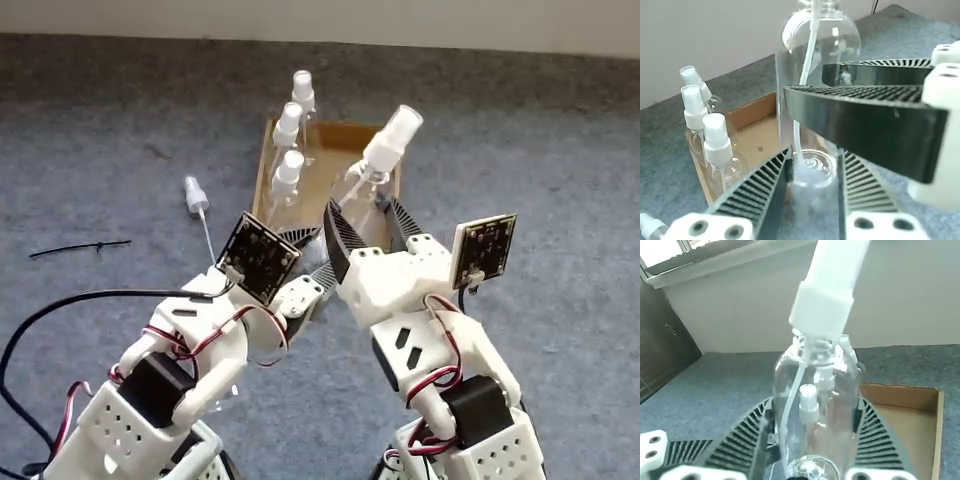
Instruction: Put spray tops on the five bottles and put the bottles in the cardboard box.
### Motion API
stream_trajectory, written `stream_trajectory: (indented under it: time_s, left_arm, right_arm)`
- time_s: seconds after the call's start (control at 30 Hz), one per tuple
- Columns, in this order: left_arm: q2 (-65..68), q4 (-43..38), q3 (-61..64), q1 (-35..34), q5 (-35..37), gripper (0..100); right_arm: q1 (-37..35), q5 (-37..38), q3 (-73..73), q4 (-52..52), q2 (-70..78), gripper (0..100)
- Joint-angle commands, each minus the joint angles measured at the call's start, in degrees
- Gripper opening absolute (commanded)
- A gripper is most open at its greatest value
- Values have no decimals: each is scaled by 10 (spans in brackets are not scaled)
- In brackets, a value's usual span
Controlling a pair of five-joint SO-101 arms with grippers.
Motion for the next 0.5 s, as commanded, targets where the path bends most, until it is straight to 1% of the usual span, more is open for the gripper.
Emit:
stream_trajectory:
  time_s: [0.0,0.33,0.47]
  left_arm:
    - [-7,-11,-3,-9,-1,123]
    - [-7,-11,-3,-9,-1,123]
    - [-7,-11,-3,-8,0,139]
  right_arm:
    - [-7,-1,-10,2,-12,152]
    - [-7,-1,-8,3,-13,153]
    - [-8,-1,-10,4,-13,147]
